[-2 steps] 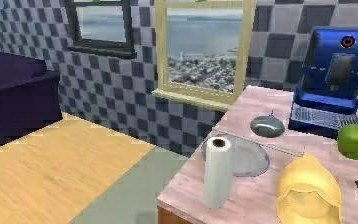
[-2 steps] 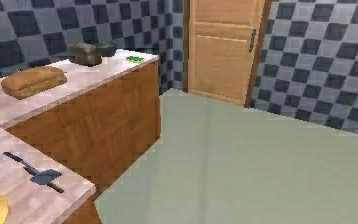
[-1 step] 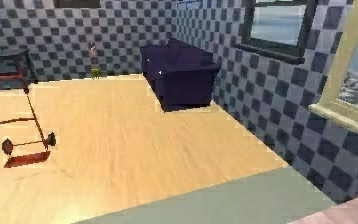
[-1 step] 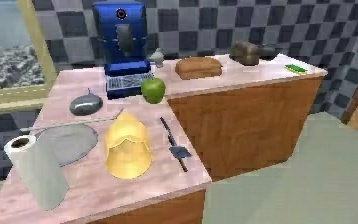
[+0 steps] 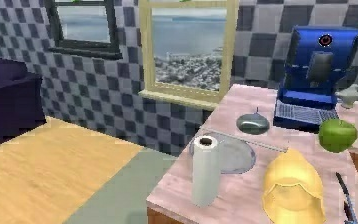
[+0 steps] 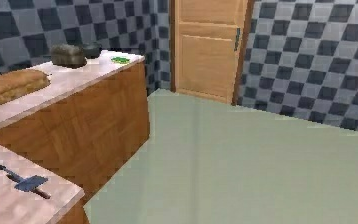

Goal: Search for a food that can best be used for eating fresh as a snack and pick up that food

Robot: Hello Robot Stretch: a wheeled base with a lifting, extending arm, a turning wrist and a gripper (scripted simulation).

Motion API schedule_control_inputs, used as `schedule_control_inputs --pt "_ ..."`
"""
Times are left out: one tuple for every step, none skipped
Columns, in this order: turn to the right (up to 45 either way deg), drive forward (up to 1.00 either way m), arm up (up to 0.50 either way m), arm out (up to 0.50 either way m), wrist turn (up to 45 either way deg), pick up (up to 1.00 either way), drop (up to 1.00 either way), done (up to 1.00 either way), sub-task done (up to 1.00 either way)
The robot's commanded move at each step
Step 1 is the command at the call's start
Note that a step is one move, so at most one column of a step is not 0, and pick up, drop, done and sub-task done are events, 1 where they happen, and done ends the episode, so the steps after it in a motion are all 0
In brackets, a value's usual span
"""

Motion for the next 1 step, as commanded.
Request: schedule_control_inputs --pt "45.0 0.00 0.00 0.00 0.0 0.00 0.00 0.00 0.00"
